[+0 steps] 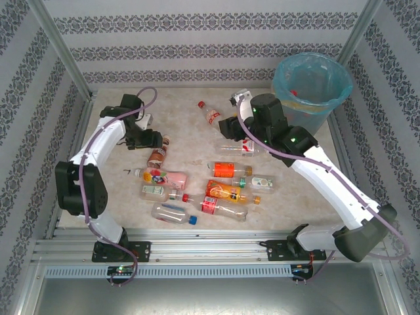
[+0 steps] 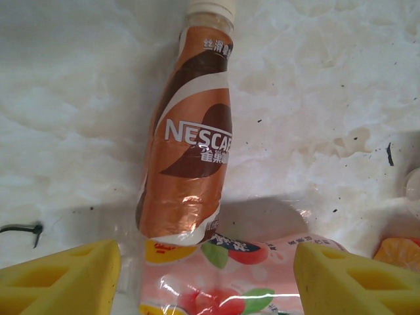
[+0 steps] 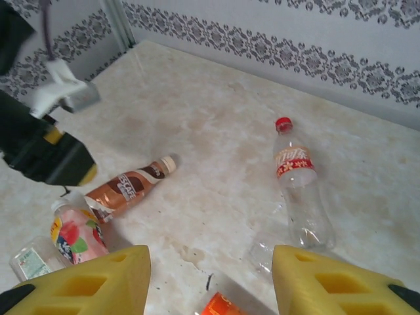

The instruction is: Put the plastic bottles in the bin

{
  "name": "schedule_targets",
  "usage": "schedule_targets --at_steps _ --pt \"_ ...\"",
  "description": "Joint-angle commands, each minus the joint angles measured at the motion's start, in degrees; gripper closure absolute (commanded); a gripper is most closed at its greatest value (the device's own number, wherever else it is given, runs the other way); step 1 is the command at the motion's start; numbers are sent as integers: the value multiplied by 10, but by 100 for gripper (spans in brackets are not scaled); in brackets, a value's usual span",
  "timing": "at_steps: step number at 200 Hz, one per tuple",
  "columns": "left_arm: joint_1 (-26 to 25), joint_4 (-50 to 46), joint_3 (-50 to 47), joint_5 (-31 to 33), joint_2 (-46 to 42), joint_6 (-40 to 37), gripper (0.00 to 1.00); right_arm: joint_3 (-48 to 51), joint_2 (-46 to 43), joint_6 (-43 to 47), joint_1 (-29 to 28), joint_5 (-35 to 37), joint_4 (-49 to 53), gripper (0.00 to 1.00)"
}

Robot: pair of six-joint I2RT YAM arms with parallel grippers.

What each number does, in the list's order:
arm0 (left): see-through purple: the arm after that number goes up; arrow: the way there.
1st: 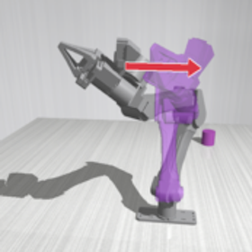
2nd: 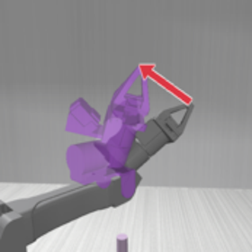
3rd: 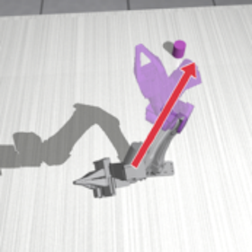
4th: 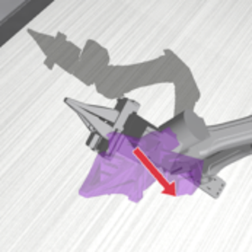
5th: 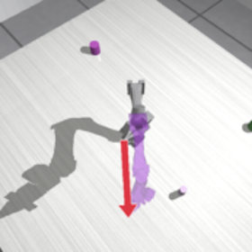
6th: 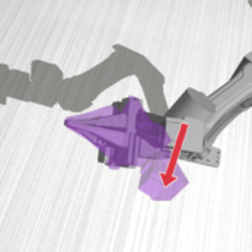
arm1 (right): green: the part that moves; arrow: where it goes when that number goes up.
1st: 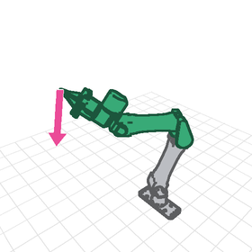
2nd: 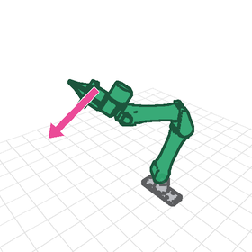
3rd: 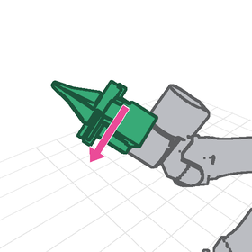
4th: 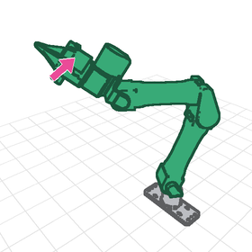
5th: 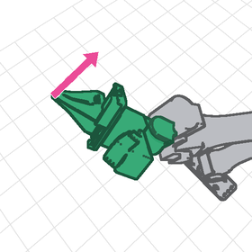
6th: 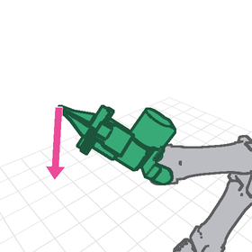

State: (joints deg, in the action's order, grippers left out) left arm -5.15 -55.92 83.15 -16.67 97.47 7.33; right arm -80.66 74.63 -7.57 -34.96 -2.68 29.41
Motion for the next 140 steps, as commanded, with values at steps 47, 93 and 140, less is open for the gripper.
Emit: schedule_targets --at_steps 47,93,140 --pt "-5 -46 -1 -2 -10 -10 28 30 24 -42 2 -35 -37 48" --pt "-78 -40 -43 35 -66 -132 21 56 37 -45 3 -42 -62 48" --pt "-81 10 -11 -12 -51 21 25 10 102 -49 20 3 -31 45"
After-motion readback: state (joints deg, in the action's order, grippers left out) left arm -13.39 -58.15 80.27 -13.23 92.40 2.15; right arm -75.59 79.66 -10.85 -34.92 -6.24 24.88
